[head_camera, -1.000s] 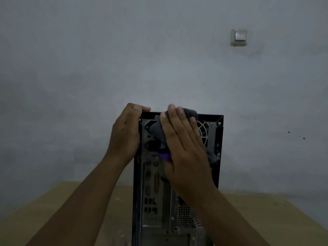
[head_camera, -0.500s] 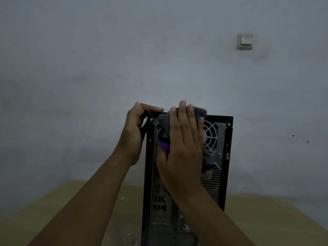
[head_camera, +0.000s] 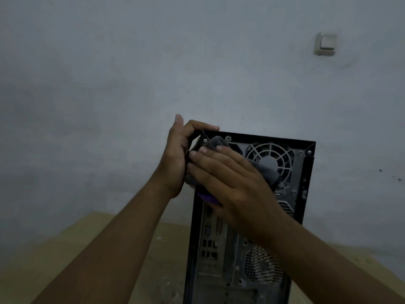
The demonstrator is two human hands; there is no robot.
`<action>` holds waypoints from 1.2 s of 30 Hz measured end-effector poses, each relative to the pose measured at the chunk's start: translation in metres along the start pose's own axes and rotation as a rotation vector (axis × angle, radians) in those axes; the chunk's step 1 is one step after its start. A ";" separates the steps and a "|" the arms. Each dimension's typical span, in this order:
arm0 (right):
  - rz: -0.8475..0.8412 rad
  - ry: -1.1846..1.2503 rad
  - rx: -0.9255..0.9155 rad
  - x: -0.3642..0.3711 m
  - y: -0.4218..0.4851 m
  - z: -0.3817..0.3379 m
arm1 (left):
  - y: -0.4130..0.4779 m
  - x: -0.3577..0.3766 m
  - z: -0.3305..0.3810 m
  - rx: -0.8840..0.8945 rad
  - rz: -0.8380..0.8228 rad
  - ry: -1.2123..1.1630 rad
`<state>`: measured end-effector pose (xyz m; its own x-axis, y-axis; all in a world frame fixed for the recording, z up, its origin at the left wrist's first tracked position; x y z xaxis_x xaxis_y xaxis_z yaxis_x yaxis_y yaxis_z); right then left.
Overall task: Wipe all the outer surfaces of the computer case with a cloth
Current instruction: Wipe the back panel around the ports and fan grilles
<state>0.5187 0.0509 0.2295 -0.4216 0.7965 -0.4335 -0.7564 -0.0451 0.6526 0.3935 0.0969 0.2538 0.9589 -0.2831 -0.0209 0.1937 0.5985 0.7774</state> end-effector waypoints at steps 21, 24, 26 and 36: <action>0.297 0.116 0.552 -0.021 0.032 0.000 | -0.004 0.007 0.003 -0.005 0.037 -0.029; 0.323 0.132 0.526 -0.013 0.027 -0.004 | -0.004 0.006 0.003 -0.026 0.031 -0.030; 0.275 0.143 0.452 -0.010 0.018 -0.004 | -0.005 0.004 0.004 -0.035 0.037 -0.007; 0.152 0.127 0.576 -0.044 0.057 0.015 | -0.004 0.006 0.001 -0.014 0.044 0.054</action>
<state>0.5015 0.0222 0.2957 -0.5866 0.7269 -0.3571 -0.3059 0.2094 0.9287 0.3978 0.0921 0.2514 0.9762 -0.2160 -0.0212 0.1539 0.6202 0.7692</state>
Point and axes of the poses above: each hand's wrist, its own y-axis towards the middle knuckle, its own x-axis out of the palm, z = x × y, the point moved 5 cm from there along y, towards the middle knuckle, and after that the axes turned 11 degrees about -z, right-handed, at the moved point
